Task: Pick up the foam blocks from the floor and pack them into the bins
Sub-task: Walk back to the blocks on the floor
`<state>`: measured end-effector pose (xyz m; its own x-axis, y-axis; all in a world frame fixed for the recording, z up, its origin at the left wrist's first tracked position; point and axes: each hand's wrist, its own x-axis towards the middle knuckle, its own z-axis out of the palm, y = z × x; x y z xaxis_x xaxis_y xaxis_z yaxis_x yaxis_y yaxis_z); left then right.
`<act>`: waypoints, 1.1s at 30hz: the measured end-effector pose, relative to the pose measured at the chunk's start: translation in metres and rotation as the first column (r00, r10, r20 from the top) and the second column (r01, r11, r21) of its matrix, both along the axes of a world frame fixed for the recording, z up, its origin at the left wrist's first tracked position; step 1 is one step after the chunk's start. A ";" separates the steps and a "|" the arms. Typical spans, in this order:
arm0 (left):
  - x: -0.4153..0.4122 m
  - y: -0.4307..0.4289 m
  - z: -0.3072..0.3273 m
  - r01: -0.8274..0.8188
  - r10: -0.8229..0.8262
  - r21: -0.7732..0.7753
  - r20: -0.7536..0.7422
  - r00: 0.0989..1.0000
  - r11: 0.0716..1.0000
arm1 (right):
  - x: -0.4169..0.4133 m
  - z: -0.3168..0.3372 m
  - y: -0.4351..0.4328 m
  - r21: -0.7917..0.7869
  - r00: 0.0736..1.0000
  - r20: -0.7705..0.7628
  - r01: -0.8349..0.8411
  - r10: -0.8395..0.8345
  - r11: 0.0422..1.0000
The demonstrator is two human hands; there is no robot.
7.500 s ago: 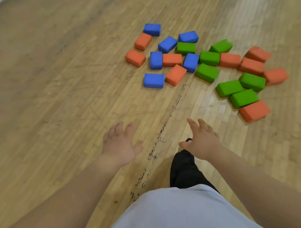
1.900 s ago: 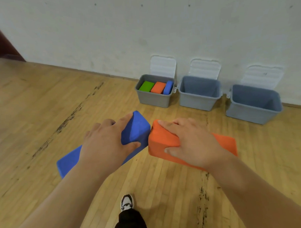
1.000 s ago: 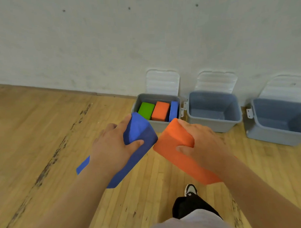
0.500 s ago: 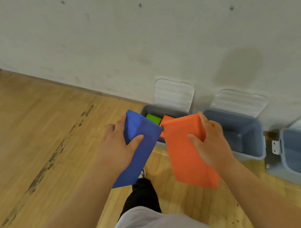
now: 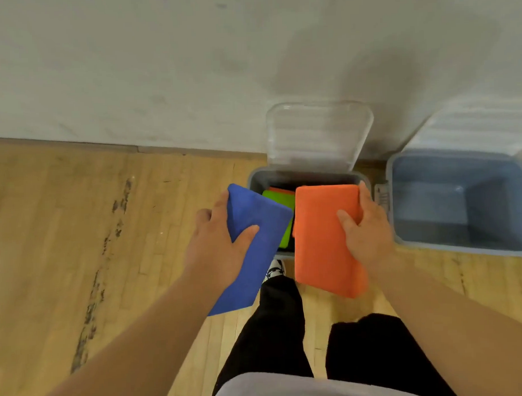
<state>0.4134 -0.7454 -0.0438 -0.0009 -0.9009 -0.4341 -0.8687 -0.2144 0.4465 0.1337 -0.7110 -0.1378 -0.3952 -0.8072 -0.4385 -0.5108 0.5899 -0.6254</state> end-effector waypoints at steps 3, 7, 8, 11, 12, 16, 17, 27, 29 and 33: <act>0.005 -0.041 -0.060 -0.032 0.033 0.036 -0.015 0.999 0.999 | 0.002 -0.064 -0.047 0.050 1.000 0.012 0.019 -0.019 0.999; 0.006 -0.082 -0.171 -0.100 0.104 0.105 -0.034 0.994 0.989 | -0.005 -0.184 -0.101 0.094 1.000 0.020 0.012 -0.014 0.996; 0.006 -0.089 -0.198 -0.113 0.118 0.116 -0.037 0.992 0.987 | -0.008 -0.216 -0.112 0.120 1.000 0.007 -0.001 0.001 0.993; 0.000 -0.108 -0.272 -0.147 0.159 0.147 -0.076 0.984 0.978 | -0.013 -0.290 -0.125 0.283 0.987 -0.142 -0.036 0.079 0.958; 0.000 -0.112 -0.294 -0.160 0.176 0.151 -0.096 0.980 0.975 | -0.008 -0.305 -0.124 0.317 0.969 -0.192 -0.086 0.153 0.945; 0.004 -0.119 -0.352 -0.210 0.236 0.170 -0.156 0.959 0.963 | 0.027 -0.330 -0.096 0.333 0.876 -0.150 -0.392 0.459 0.857; 0.004 -0.119 -0.358 -0.222 0.251 0.179 -0.163 0.954 0.959 | 0.034 -0.328 -0.088 0.341 0.887 -0.083 -0.402 0.453 0.850; -0.016 -0.151 -0.399 -0.296 0.376 0.287 -0.287 0.881 0.911 | 0.080 -0.316 -0.091 0.144 0.911 0.213 -0.388 0.354 0.910; -0.022 -0.163 -0.417 -0.273 0.361 0.304 -0.283 0.889 0.912 | 0.076 -0.325 -0.101 0.160 0.919 0.182 -0.379 0.350 0.911; -0.033 -0.166 -0.447 -0.026 0.087 0.345 -0.164 0.983 0.938 | 0.067 -0.347 -0.115 0.332 0.847 -0.070 -0.478 0.526 0.813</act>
